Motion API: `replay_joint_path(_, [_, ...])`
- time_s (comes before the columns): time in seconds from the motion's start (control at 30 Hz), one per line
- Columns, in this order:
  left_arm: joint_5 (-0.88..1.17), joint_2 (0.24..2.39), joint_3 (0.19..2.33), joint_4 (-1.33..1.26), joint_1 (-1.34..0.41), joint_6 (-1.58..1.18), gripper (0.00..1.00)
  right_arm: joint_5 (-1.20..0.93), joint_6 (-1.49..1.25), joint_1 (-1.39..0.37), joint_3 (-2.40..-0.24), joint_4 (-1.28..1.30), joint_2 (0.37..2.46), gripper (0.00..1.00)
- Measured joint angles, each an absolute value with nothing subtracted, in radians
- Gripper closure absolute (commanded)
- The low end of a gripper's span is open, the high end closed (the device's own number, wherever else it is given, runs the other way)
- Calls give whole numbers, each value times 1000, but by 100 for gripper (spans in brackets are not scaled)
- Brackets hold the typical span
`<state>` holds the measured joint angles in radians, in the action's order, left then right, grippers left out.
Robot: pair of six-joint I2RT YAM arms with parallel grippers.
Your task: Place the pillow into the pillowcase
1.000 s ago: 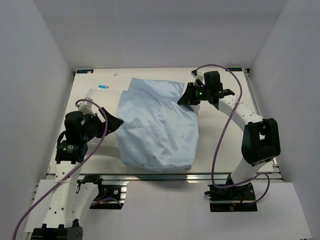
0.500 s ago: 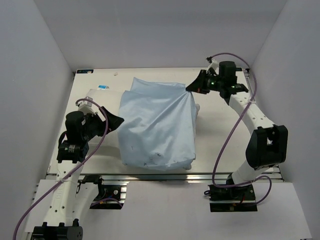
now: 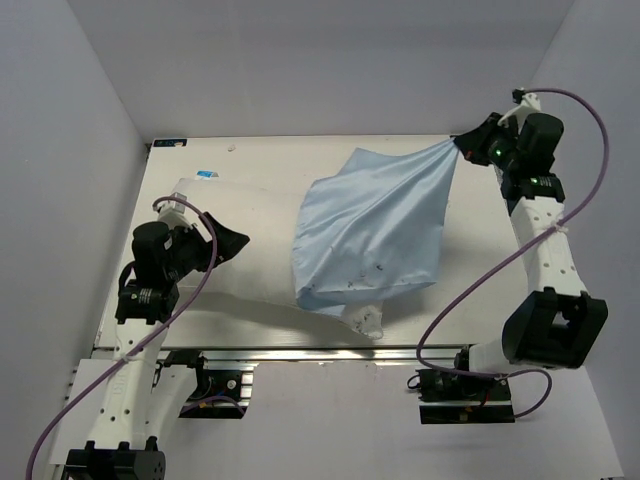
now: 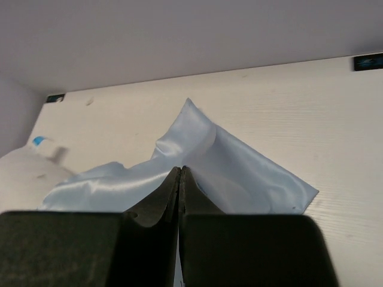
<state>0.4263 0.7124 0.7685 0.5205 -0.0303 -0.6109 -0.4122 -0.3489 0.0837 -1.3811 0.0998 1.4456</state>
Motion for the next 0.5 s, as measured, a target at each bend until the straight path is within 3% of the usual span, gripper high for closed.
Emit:
replay_joint_path(0.27, [434,700,738,514,-30,-614,12,-274,-231,168,-1198,80,1276,100])
replay_joint_path(0.5, [448,688,726,511,-30,-614,12,-230,-154,297,-1118,95,1259,100])
